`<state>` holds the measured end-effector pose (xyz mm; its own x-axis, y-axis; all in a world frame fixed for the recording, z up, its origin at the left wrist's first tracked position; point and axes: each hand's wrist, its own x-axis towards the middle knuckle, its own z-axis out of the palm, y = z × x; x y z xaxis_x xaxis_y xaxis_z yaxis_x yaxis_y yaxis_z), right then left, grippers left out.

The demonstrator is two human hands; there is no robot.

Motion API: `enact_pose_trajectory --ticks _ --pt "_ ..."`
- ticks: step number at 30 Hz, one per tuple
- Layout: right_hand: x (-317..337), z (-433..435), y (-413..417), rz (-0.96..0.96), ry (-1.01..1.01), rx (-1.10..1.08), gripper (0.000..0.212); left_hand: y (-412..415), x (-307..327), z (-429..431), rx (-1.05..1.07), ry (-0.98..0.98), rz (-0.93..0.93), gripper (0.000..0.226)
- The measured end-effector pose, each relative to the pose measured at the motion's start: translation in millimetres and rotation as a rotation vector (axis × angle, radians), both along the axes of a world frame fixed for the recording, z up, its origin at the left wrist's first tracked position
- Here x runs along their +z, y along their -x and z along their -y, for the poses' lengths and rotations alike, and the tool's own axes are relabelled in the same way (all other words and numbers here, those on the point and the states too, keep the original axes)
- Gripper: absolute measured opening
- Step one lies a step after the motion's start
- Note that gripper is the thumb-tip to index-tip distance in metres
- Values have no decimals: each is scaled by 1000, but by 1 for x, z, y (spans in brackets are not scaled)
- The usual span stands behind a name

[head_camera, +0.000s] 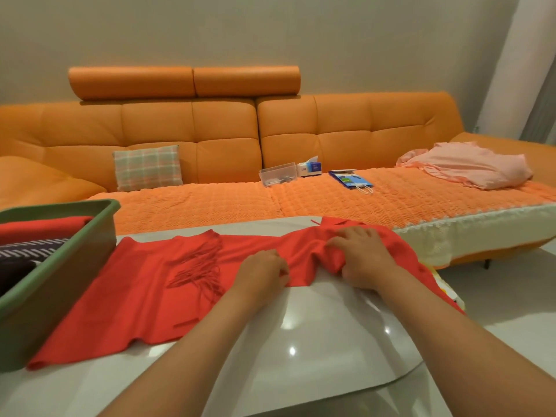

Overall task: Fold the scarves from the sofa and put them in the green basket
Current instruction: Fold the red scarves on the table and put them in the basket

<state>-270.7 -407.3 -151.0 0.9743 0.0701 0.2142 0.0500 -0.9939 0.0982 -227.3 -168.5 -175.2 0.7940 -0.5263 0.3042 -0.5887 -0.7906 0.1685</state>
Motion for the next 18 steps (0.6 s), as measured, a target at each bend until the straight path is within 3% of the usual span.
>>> enact_pose_trajectory --ticks 3,6,9,11,13,15,18 --pt "-8 -14 1 -68 144 92 39 6 -3 2 -37 26 -97 41" --pt "-5 -20 4 -26 150 22 25 9 -1 5 -69 9 -59 22" --pt "9 -14 12 155 -205 -27 21 14 -1 2 -77 6 -57 19" --pt "19 -8 19 297 -468 -103 18 17 -3 -2 -100 69 -132 38" --pt "28 -1 23 369 -598 -179 18 20 -1 -5 -118 148 -206 56" --pt "33 3 26 349 -566 -266 21 21 1 -3 -147 142 -168 45" --pt "29 5 28 188 -164 -325 26 26 6 2 -134 89 -128 16"
